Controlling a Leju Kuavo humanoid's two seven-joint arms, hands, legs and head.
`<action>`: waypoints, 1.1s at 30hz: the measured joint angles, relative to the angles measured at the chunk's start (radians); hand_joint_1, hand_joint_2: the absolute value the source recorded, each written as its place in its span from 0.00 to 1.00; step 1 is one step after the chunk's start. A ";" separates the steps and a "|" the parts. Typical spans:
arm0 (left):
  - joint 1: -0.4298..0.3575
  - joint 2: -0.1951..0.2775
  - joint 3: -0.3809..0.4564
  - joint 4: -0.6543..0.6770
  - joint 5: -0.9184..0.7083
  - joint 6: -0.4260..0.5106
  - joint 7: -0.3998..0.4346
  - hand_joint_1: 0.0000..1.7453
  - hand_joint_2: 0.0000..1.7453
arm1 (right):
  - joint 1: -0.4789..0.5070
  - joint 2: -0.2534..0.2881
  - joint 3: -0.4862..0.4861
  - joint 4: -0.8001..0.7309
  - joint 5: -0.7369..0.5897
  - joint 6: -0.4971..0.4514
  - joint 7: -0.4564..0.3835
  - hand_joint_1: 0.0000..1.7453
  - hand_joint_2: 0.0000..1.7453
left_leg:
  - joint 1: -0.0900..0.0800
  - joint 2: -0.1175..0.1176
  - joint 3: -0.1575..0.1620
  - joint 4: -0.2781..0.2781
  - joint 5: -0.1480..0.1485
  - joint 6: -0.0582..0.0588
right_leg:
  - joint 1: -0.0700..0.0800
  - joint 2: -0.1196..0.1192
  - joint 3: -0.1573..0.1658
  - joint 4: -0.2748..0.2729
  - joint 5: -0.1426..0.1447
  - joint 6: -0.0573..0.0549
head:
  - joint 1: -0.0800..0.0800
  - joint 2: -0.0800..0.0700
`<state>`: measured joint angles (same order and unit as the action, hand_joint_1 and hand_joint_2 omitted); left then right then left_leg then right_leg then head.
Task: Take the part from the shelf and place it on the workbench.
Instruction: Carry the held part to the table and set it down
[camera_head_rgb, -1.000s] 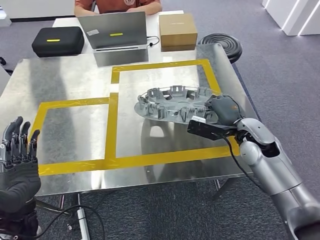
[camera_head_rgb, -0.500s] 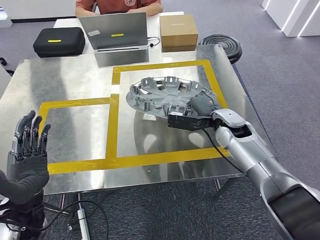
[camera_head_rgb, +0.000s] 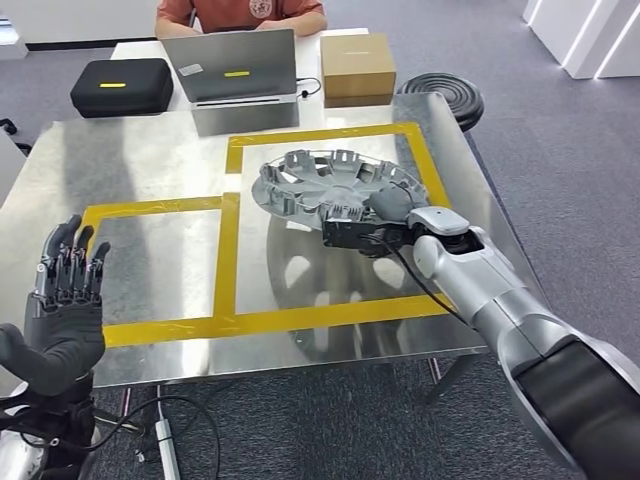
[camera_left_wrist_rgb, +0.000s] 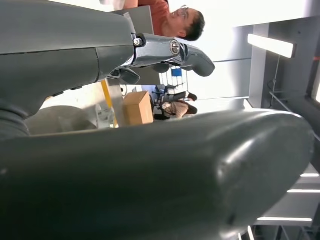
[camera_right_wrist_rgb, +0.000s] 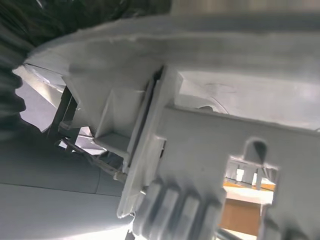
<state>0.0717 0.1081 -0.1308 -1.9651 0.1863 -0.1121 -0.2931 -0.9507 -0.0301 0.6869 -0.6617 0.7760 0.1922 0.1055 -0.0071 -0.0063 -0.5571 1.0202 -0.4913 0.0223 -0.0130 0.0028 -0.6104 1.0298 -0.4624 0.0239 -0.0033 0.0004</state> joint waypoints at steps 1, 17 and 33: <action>0.002 0.001 0.000 0.002 0.000 -0.001 -0.004 0.00 0.00 | -0.002 0.000 0.001 0.004 -0.004 0.000 -0.006 0.00 0.00 | 0.000 0.000 0.000 0.000 0.000 0.000 | 0.000 0.000 0.000 0.000 0.000 0.000 | 0.000 0.000; 0.012 0.004 0.000 0.006 0.003 -0.010 -0.022 0.00 0.00 | -0.008 -0.022 0.000 0.001 -0.051 -0.011 -0.068 0.00 0.00 | 0.000 0.000 0.001 0.001 0.000 0.000 | 0.000 0.000 0.001 0.000 0.000 0.000 | 0.000 0.000; 0.011 0.004 0.000 0.010 0.012 -0.014 -0.033 0.00 0.00 | -0.010 -0.037 0.024 -0.018 -0.021 0.019 -0.076 0.00 0.00 | 0.000 0.000 0.000 0.001 -0.001 0.000 | 0.000 0.000 0.001 0.000 0.000 0.000 | 0.000 0.000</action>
<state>0.0827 0.1125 -0.1308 -1.9551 0.1981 -0.1257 -0.3259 -0.9612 -0.0673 0.7110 -0.6794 0.7553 0.2111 0.0294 -0.0075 -0.0063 -0.5566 1.0210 -0.4919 0.0222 -0.0131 0.0029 -0.6098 1.0294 -0.4625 0.0240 -0.0033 0.0004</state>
